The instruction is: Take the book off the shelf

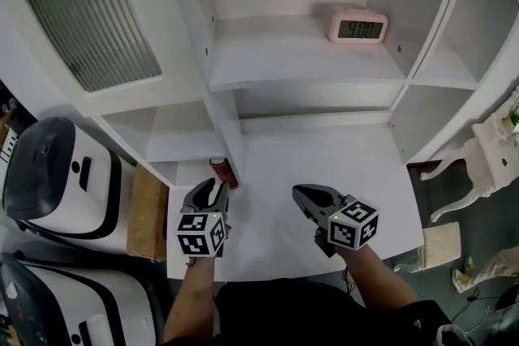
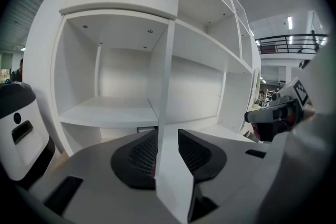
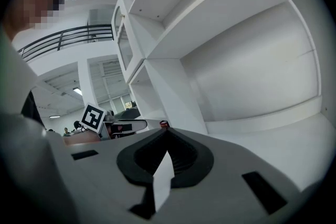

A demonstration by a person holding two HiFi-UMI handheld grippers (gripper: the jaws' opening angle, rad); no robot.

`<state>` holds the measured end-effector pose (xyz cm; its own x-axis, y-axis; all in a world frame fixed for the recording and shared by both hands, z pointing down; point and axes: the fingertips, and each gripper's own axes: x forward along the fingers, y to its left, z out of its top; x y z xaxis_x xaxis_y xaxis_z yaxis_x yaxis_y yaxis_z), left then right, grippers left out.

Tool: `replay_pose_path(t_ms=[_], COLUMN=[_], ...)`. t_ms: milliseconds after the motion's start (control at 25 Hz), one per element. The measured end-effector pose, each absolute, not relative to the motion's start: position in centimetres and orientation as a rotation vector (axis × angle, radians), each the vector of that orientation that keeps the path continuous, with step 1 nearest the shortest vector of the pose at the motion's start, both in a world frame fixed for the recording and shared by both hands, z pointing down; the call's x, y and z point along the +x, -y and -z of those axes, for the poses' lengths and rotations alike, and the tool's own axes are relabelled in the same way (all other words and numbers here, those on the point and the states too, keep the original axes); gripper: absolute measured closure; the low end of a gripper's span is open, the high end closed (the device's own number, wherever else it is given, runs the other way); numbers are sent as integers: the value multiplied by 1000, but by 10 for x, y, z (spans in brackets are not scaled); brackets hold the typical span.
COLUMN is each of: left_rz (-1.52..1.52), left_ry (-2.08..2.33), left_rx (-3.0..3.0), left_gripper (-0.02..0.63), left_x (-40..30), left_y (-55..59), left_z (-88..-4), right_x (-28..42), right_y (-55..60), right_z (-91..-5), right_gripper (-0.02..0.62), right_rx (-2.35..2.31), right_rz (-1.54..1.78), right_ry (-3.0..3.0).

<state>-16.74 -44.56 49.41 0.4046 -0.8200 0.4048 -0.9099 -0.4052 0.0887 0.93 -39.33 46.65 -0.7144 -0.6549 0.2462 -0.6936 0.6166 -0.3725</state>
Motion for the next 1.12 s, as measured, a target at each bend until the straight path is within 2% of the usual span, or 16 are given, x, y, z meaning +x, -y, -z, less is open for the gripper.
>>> replay_pose_path(t_ms=[200,440,1120], left_rz=[-449,-563,-649], left_ry=[1529,1500,1476], left_rx=[2342,2288,2240], left_gripper=[436,350,333], left_x=[-180,-181,-171], left_y=[463,488,527], left_z=[-520,-572,-631], right_x=[-6,-16,-5], right_y=[402,405,408], right_z=[-479,-489,-514], right_gripper=[581,581,581], right_rx=[1133,1124,1163], right_rz=[-706,-722,-766], right_ry=[2703,2667,2620])
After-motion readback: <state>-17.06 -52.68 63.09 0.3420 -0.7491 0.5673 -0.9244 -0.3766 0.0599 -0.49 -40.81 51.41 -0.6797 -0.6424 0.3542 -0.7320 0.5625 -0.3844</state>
